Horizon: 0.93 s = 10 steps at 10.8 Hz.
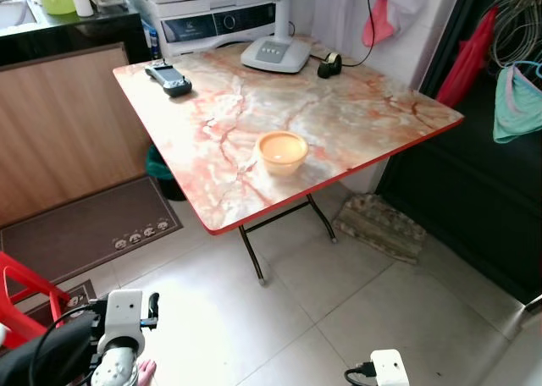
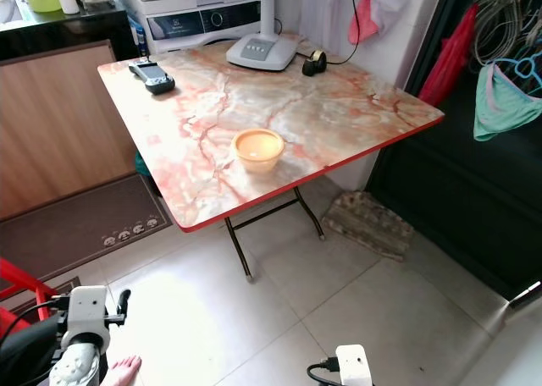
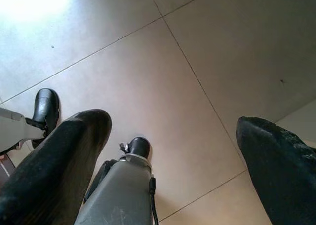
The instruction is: Restocking fridge
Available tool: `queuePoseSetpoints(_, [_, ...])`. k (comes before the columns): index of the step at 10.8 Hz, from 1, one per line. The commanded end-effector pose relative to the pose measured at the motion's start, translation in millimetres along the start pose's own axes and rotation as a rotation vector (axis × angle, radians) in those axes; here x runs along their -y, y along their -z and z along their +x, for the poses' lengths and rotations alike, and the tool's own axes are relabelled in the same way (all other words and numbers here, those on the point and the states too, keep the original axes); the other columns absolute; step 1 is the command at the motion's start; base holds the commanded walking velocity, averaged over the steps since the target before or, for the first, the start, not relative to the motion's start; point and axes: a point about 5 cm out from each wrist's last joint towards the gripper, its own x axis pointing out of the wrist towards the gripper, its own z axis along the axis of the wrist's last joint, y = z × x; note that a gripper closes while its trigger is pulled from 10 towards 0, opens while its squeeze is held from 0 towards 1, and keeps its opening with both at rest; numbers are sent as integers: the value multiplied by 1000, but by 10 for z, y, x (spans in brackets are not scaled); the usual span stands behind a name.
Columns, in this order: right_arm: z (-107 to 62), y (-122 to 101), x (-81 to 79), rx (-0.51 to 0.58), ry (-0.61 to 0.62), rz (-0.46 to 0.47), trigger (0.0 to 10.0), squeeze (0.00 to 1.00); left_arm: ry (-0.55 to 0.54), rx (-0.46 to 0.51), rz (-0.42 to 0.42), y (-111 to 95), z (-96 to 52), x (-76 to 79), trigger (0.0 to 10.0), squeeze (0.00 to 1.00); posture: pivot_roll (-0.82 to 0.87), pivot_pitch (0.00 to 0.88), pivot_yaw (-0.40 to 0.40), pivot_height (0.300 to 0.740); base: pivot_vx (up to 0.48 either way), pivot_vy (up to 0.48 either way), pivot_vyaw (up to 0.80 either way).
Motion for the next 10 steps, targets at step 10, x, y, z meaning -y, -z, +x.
queuePoseSetpoints(10, [-5,24,15,-5,3,5,10000,0,2,37,6,-54,7,14,10000,0,77,0,-42,740,0,0,0])
